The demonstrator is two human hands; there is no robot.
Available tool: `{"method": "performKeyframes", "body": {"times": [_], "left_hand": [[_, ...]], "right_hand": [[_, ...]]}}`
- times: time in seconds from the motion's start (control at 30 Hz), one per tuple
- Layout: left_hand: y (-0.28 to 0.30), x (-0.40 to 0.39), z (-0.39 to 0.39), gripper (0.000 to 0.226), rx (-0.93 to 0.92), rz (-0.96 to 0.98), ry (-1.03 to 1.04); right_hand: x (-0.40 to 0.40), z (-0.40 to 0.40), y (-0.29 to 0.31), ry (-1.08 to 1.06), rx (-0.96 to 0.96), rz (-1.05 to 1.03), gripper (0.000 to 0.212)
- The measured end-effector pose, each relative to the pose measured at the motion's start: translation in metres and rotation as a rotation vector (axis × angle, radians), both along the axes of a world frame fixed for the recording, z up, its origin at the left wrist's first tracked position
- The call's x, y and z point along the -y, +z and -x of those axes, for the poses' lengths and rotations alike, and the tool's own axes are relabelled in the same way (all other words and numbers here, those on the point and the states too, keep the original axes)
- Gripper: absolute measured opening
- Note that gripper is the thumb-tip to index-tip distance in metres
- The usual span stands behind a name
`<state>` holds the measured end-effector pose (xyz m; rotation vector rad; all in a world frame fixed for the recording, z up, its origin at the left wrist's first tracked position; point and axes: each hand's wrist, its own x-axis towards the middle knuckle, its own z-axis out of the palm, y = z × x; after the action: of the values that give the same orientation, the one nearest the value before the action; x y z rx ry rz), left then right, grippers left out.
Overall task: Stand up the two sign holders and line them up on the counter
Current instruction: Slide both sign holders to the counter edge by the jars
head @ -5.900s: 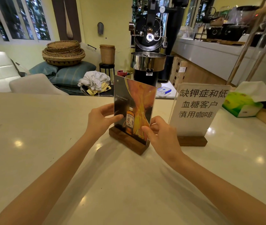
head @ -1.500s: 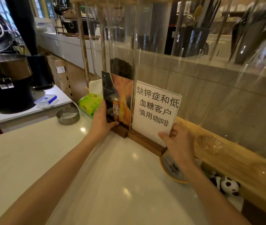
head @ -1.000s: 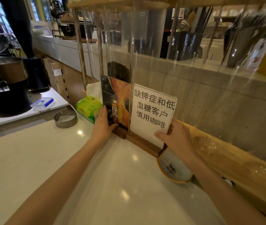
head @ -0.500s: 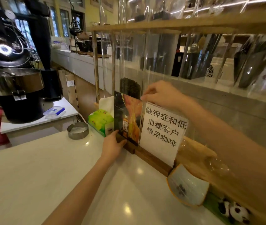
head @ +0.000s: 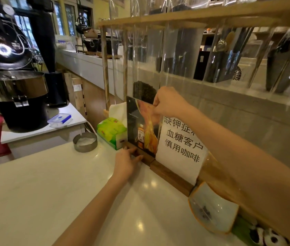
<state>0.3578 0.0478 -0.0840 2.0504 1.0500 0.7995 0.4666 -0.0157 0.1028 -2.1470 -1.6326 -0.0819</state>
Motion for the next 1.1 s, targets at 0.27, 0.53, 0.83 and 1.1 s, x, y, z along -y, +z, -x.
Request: {"method": "performKeyframes", "body": {"times": [0.27, 0.53, 0.83, 1.1], "left_hand": [[-0.008, -0.006, -0.007, 0.036, -0.010, -0.002, -0.049], [-0.004, -0.012, -0.009, 0.043, -0.057, -0.011, -0.095], [-0.003, -0.010, -0.008, 0.043, -0.087, -0.018, -0.109], [0.002, 0.002, -0.007, 0.038, -0.118, -0.033, -0.125]], "right_hand": [[-0.001, -0.005, -0.001, -0.054, -0.016, -0.032, 0.011], [-0.004, -0.008, -0.006, -0.119, 0.011, -0.039, 0.028], [-0.002, -0.007, -0.005, -0.094, 0.056, -0.006, 0.032], [0.012, -0.008, -0.001, -0.025, -0.029, 0.046, 0.026]]}}
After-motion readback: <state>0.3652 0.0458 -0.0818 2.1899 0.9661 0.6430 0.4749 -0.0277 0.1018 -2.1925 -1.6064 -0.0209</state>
